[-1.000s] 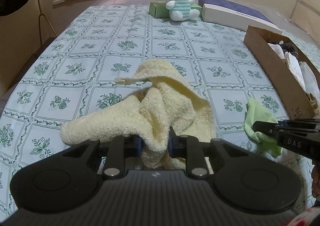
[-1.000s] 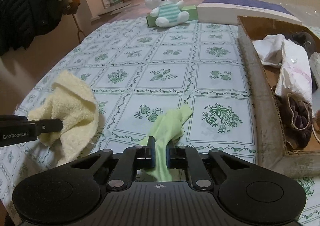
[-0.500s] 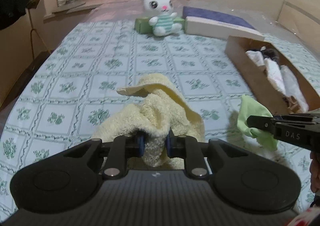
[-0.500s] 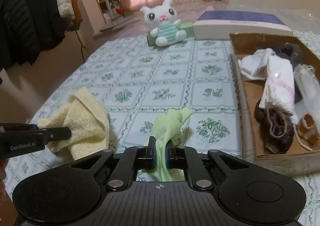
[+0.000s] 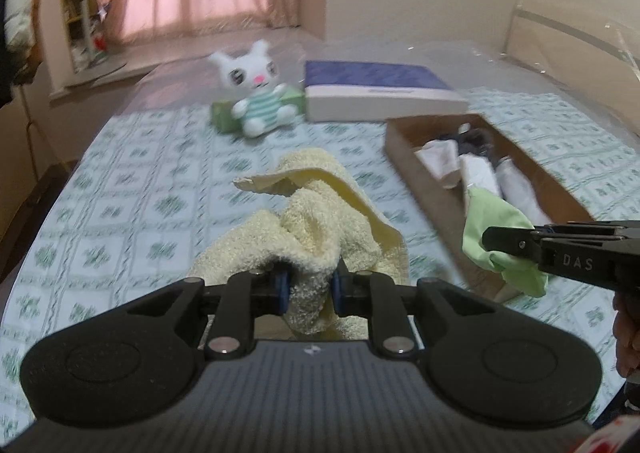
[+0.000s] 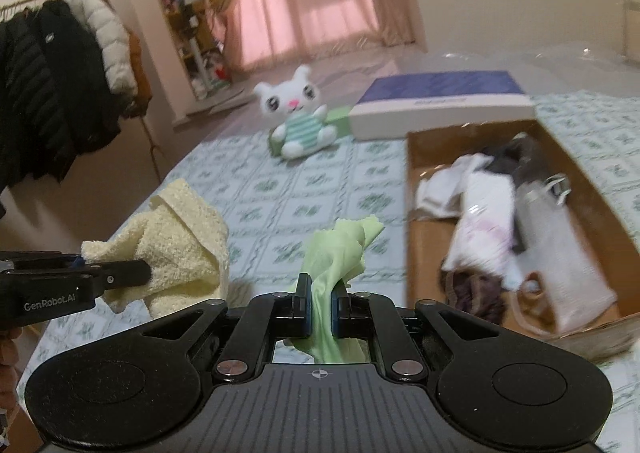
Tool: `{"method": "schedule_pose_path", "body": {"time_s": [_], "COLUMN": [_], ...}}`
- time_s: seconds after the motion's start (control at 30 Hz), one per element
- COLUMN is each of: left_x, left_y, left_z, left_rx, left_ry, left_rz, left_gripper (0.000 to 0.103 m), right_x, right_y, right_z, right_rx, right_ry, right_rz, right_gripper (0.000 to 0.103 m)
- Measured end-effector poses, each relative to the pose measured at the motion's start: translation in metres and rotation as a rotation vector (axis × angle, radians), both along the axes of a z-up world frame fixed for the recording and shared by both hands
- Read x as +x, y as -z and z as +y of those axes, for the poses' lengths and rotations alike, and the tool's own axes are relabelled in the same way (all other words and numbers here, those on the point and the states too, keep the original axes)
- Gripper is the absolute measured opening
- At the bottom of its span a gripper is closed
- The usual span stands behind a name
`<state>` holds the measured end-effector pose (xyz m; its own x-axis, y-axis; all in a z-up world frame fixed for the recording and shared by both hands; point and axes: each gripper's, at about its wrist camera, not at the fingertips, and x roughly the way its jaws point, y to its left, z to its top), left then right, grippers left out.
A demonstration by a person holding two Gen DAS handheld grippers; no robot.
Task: Organize soft objects
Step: 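Carry the towel and green cloth over the cardboard box with both grippers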
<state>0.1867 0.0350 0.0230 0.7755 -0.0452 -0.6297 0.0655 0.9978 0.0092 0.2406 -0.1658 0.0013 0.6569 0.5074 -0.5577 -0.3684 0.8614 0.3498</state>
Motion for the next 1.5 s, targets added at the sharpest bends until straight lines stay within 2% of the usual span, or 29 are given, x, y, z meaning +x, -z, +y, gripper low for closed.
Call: {"method": "schedule_pose_path", "body": {"time_s": [0.47,0.83,1.03,1.2,1.37,1.5], "left_x": [0.058,0.129,0.175,0.212,0.244,0.260], "left_y": [-0.030,-0.027,-0.011,0.013,0.041,0.058], "left_z": [-0.099,-0.161,-0.171,-0.174,-0.169,-0.165], "left_rx": [-0.003,-0.049,-0.135,-0.204,-0.178,-0.138], "left_ry": [0.224,0.347,0.374,0.374,0.305,0.251], "left_rz": [-0.067,-0.053,-0.024,0.035,0.108,0.136], "left_gripper": [0.018,0.018,0.018,0.018,0.018,0.018], "right_x": [0.024,0.069,0.100,0.125,0.150,0.167], "right_y": [-0.026,-0.028,-0.020,-0.008,0.009,0.022], "right_z": [-0.079,-0.124,-0.140,-0.143,-0.142,-0.139], "right_rx": [-0.027,-0.086,-0.114,-0.132,-0.149,-0.162], "right_ry": [0.130,0.179,0.195,0.194,0.182,0.152], "right_rz": [-0.084,-0.117,-0.116,-0.099,-0.064,-0.046], "right_gripper": [0.009,0.009,0.009,0.009,0.009,0.009]}}
